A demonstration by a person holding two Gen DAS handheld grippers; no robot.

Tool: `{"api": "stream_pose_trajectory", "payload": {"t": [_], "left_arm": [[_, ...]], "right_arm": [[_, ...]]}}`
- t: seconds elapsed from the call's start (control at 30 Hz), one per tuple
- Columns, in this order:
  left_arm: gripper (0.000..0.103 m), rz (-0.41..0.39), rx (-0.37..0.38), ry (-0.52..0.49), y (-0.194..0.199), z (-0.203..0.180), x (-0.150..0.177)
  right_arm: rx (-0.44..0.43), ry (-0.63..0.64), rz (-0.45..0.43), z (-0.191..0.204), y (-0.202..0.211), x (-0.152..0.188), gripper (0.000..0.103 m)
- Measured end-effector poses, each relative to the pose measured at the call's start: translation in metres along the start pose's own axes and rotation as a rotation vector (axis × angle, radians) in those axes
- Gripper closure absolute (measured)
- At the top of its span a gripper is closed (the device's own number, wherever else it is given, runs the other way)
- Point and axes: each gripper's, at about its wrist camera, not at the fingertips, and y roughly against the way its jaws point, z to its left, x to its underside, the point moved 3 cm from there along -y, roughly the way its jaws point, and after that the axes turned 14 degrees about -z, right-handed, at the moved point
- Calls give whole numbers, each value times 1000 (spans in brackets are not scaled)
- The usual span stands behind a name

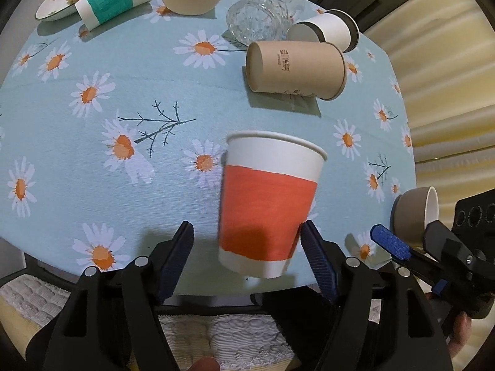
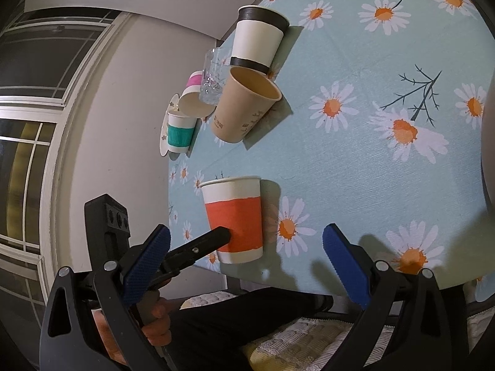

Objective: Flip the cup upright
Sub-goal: 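Lift the orange-banded cup with the right gripper and rotate it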

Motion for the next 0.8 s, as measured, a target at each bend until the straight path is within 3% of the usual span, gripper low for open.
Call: {"api": "stream_pose_trajectory", "payload": {"t": [0.3,0.53,0.73,0.8], "left_arm": [[33,-15,12,-19,13,9,-2],[33,-63,49,-12,32,36,0],[33,-92,96,28,48,68,16],[33,-100,112,36,54,77,21]], "right_arm": [[30,16,22,-1,-12,4,5],[57,82,41,8,-29,9,6],[111,140,60,14,-49,12,14],[132,156,68,15,-55,12,23]]}}
